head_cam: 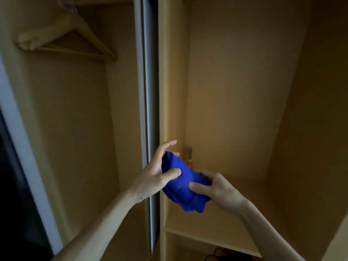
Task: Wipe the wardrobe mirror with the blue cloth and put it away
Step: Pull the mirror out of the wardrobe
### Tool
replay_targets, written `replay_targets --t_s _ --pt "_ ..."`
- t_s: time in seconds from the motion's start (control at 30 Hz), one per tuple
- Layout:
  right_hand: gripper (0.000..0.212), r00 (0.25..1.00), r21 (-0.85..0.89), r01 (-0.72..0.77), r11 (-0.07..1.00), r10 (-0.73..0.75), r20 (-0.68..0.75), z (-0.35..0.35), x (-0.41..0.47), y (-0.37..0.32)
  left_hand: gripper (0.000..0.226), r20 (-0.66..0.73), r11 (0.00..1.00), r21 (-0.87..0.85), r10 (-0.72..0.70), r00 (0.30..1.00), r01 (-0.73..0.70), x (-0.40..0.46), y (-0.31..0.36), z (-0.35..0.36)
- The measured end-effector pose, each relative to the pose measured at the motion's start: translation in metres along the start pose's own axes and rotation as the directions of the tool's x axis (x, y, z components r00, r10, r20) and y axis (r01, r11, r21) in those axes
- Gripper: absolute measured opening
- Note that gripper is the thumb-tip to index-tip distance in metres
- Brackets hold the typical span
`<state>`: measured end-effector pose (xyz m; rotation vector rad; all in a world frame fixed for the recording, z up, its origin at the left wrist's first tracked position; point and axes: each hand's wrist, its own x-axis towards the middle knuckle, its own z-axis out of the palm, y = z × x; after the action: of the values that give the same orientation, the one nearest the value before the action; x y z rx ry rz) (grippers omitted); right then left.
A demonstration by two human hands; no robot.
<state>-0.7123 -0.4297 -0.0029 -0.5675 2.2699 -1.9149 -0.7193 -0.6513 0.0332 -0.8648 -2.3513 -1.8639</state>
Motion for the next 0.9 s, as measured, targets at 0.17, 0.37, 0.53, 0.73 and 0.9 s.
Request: replay_targets --t_s 0.17,0.37,0.53,0.73,0.9 --pt "0.038 0.985 0.101 0.171 0.98 -0.166 -0.054 0.047 0.021 -0.032 0.07 -0.243 0.99 -0.089 0.085 0.966 -0.109 -0.025 0.007 -0.043" --pt "0.032 0.921 0.092 0.367 0.926 -0.347 -0.179 0.098 0.058 -0.079 0.082 -0.276 0.665 -0.722 -0.023 0.961 -0.192 -0.027 0.003 -0.084" --pt "0.028 0.834 -0.002 0.469 0.883 -0.444 -0.329 0.142 0.096 -0.118 0.091 -0.263 0.664 -0.703 0.089 0.961 -0.254 -0.012 0.017 -0.116" --pt "0.034 0.805 -0.128 0.468 0.874 -0.482 -0.346 0.187 0.134 -0.132 0.076 -0.268 0.685 -0.701 0.004 0.964 -0.197 0.002 0.044 -0.165" --pt "0.033 0.624 -0.492 0.348 0.798 -0.589 -0.514 0.189 0.155 -0.143 0.079 -0.294 0.623 -0.759 -0.068 0.953 -0.189 0.012 0.03 -0.208"
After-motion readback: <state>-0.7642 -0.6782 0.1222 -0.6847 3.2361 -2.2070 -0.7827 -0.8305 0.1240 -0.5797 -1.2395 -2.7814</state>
